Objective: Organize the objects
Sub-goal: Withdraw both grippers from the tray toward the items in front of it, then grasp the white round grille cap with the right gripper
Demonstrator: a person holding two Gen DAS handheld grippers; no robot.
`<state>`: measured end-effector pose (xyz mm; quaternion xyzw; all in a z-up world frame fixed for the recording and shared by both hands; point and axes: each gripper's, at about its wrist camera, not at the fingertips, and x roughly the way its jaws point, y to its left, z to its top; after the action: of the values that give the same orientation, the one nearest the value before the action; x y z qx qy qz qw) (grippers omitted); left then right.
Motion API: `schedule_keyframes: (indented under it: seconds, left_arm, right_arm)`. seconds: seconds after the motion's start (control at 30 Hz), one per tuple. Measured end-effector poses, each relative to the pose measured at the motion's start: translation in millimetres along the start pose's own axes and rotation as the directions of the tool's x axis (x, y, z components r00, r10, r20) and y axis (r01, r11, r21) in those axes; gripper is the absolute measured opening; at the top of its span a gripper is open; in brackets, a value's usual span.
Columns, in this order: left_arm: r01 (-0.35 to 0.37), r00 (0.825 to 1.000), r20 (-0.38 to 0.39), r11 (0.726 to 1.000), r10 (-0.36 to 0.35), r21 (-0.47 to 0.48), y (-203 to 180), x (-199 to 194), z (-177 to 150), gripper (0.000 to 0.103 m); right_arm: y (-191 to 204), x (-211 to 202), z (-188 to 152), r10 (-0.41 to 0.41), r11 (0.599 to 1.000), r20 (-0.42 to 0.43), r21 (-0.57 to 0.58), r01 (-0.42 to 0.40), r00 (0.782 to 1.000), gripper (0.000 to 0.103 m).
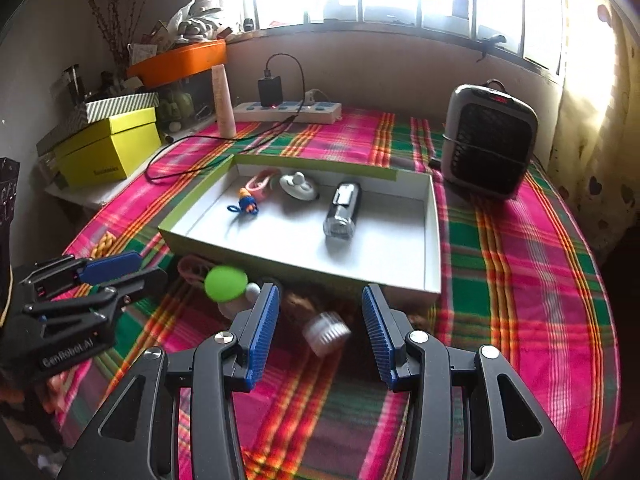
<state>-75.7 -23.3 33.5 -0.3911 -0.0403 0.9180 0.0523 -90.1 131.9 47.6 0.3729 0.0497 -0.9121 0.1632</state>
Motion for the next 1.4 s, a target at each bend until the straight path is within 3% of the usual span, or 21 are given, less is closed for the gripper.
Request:
schedule_keyframes:
  seconds: [0.4,1.07,1.4]
  left_arm:
    - [0.026,0.999,-0.043,0.999,-0.026,0.018,-2.3,14.4,-3.8,0.046]
    - [0.031,0.997,-0.069,0.996,-0.025,0.083,-9.6,39.7,9.3,0.047]
    - [0.107,0.99,-0.097,0.991,-0.099,0.086,-12.6,35.9,0.7,0.047]
  right_arm:
    - [-8.7,2.3,-18.7,0.014,1.0,-0.033,0.024,-0.013,0.999,0.047]
    - [-10.8,32.7,-15.1,0.042,0.999,-0.115,0.0,-0.042,0.992,0.048]
    - [-13.8,31.6,-16.9,0.052,0.999,-0.113,0.008,-0.052,0.992,0.047]
